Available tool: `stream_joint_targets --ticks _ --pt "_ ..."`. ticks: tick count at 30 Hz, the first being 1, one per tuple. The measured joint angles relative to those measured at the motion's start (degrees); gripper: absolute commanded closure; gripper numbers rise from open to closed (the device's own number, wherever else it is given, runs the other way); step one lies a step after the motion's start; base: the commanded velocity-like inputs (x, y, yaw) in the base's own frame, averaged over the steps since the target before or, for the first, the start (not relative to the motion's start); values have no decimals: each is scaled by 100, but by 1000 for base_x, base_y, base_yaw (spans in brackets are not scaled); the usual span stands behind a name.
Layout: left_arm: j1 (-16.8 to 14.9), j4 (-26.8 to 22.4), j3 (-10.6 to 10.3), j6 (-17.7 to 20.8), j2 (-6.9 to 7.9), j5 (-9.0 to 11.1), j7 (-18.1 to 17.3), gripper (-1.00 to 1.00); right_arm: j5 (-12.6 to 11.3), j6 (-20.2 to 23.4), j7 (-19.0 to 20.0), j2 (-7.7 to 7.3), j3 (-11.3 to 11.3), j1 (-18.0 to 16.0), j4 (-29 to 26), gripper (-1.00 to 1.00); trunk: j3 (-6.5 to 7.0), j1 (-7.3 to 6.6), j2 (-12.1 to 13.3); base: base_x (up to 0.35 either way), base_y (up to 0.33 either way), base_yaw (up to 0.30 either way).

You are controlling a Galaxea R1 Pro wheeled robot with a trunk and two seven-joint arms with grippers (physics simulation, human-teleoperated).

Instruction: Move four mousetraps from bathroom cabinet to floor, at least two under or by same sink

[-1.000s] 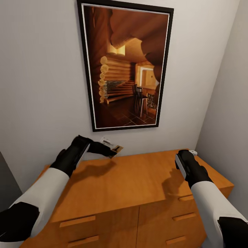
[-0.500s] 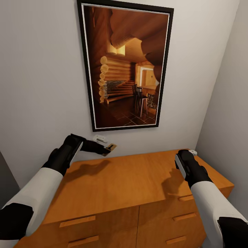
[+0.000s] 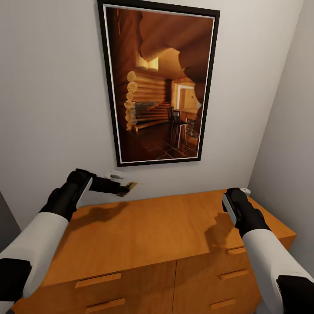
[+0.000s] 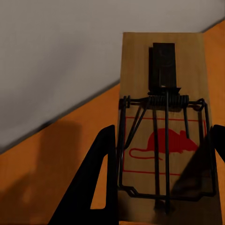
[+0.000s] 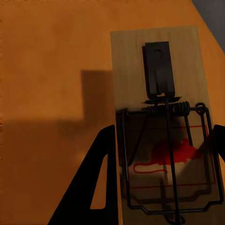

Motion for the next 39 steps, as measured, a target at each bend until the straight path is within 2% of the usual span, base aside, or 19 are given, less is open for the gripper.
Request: stream_joint_targets --ticks 12,30,36,39 --pt "0 -6 11 -4 1 17 3 100 0 -37 -4 22 -5 0 30 100 0 1 0 -20 0 0" --pt "0 89 0 172 3 -13 9 100 -22 -118 1 88 -17 0 34 100 0 4 0 -321 0 0" --pt "0 225 -12 179 -17 -18 10 100 -53 -570 23 121 -20 85 -50 100 0 4 1 -346 0 0" --pt "0 340 -13 171 -19 -24 10 100 -61 -973 22 233 -20 170 -90 100 0 4 0 -346 0 0"
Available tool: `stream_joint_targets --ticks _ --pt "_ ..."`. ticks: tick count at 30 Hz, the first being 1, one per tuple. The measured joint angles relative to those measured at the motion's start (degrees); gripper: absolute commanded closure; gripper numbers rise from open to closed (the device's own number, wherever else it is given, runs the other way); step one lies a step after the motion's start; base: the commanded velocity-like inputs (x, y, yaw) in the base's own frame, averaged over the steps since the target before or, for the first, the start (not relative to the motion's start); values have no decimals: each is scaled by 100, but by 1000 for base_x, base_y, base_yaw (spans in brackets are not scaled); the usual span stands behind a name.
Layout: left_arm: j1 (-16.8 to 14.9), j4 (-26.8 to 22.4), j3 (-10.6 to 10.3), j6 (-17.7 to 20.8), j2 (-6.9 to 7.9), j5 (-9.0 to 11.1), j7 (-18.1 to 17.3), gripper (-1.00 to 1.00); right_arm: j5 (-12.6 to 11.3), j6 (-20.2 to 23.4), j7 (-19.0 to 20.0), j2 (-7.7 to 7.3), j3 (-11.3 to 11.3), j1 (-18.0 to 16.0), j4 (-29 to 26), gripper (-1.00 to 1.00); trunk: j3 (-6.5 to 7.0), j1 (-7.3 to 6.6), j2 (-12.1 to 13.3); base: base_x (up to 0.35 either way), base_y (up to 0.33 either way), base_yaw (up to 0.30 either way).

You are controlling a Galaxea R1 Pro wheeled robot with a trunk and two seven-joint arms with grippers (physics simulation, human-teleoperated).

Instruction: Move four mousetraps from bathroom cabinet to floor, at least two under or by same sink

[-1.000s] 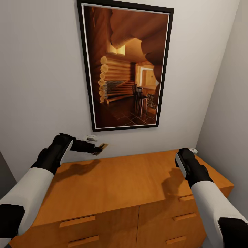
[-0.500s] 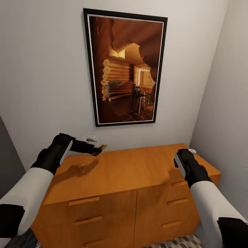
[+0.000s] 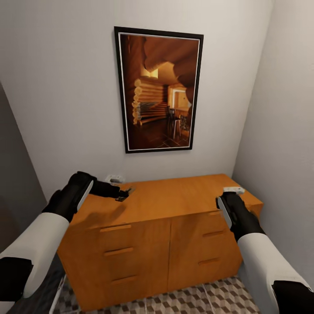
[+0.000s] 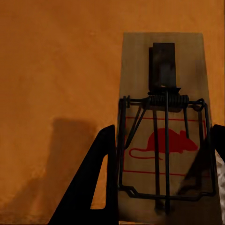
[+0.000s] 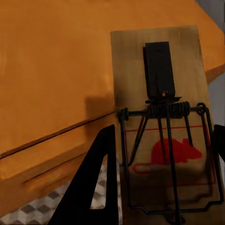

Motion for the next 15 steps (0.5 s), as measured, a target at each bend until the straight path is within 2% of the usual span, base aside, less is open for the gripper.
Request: stream_joint_targets --ticks 3,5,6,8,9,11,13,14,15 --pt "0 87 1 -2 -2 -8 2 100 22 -435 -7 204 0 58 -28 100 0 0 0 -345 0 0" --pt "0 121 0 -5 -2 -10 4 100 37 -682 -21 417 17 128 -36 100 0 0 0 -345 0 0" --pt "-1 135 0 -8 -2 -9 8 100 33 -810 -28 570 22 196 -42 100 0 0 0 -345 0 0" --pt "0 147 0 -9 -2 -10 17 100 85 -922 -39 729 25 266 -47 100 0 0 0 -346 0 0" --pt "-1 163 1 -8 -6 -14 32 100 139 -1046 -42 866 28 324 -48 100 0 0 1 -346 0 0" --pt "0 217 0 -13 -8 -19 46 100 320 -1244 -49 1041 31 371 -44 100 0 0 0 -346 0 0" --pt "0 268 1 -18 -9 -16 57 100 484 -1381 -50 1132 31 380 -42 100 0 0 0 -346 0 0" --pt "0 327 1 -30 -9 -16 67 100 639 -1520 -47 1208 32 381 -43 100 0 0 0 -346 0 0" --pt "0 361 1 -37 -11 -14 72 100 718 -1594 -47 1221 31 382 -44 100 0 0 0 -346 0 0"
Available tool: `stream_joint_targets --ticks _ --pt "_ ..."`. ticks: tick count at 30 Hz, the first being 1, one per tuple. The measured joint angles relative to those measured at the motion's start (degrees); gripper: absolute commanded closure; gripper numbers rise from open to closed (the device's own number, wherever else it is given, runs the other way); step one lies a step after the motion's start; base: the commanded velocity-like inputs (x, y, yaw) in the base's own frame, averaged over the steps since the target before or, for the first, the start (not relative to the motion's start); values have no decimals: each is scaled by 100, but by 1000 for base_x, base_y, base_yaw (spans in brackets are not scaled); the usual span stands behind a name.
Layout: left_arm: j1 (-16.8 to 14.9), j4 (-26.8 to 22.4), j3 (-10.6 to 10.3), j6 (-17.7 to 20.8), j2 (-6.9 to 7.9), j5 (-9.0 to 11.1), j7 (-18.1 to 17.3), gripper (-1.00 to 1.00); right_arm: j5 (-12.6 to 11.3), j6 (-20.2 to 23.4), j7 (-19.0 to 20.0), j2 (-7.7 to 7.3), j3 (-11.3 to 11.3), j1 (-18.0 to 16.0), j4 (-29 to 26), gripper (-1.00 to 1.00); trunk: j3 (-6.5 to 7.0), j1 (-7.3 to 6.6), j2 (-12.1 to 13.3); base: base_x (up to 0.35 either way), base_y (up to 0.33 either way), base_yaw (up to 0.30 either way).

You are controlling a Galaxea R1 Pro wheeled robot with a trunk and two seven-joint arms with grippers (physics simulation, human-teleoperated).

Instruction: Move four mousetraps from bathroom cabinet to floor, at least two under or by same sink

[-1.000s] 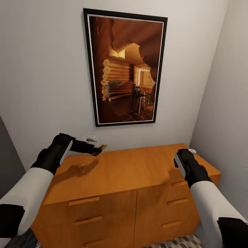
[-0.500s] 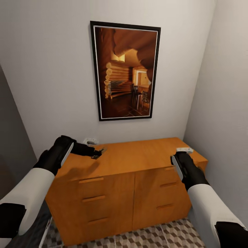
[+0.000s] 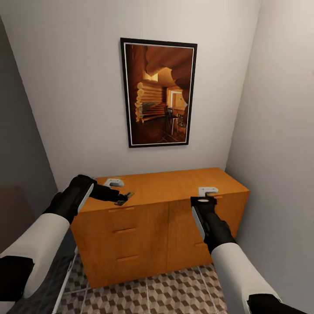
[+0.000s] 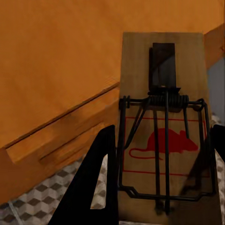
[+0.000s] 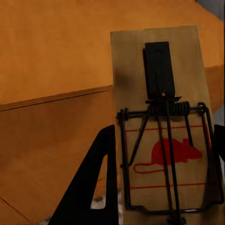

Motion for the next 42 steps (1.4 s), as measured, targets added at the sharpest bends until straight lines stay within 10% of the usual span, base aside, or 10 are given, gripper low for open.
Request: stream_joint_targets --ticks 8,24,42 --pt "0 414 -3 -75 -82 -37 30 100 422 -650 -6 1 -2 28 0 100 0 0 0 -345 0 0" --pt "0 870 -9 -247 -195 -48 42 100 453 -1920 -6 1 -2 541 245 100 0 0 0 -346 0 0" --pt "-1 1618 9 -984 -314 62 732 100 510 -594 -12 1 -9 590 224 100 0 0 0 -346 0 0"
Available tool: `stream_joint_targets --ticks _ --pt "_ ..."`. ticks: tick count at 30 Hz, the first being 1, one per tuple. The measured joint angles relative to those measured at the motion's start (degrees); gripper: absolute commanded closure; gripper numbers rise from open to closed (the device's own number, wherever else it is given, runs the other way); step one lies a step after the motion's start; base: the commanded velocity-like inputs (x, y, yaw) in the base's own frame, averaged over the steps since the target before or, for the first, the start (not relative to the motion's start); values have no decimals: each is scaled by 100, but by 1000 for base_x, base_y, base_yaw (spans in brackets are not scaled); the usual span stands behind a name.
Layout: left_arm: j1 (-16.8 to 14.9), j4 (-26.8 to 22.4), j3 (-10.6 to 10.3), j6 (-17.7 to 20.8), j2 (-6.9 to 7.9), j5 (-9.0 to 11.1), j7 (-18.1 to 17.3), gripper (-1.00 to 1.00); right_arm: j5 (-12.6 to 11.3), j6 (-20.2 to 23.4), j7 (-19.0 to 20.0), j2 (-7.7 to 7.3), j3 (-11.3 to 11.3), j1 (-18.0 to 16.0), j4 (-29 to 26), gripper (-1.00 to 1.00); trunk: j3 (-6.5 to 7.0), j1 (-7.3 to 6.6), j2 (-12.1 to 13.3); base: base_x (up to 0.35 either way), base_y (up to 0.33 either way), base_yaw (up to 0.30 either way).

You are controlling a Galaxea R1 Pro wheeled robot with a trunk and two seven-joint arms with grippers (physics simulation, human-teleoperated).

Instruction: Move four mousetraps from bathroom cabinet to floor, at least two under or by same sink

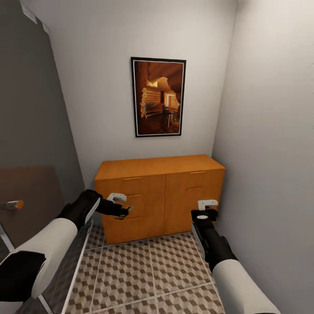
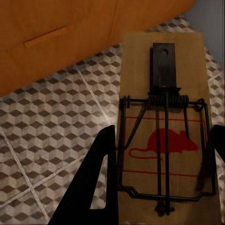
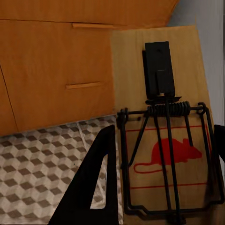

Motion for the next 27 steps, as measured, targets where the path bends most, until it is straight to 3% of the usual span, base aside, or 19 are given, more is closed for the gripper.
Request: stream_joint_targets --ticks 4,9,16,27 --pt "0 28 1 -19 -52 -1 16 100 0 417 1 0 -2 0 -192 100 0 0 0 -346 0 0" --pt "0 478 -1 -55 -144 -19 26 100 -4 819 15 0 -9 0 -402 100 0 0 0 -346 0 0" --pt "-1 1036 2 -573 -191 -24 36 100 -22 919 18 1 -3 1 -451 100 0 0 0 -346 0 0" --pt "-1 1125 9 -600 -198 -21 37 100 -15 932 2 0 -3 0 -377 100 0 0 0 -346 0 0"
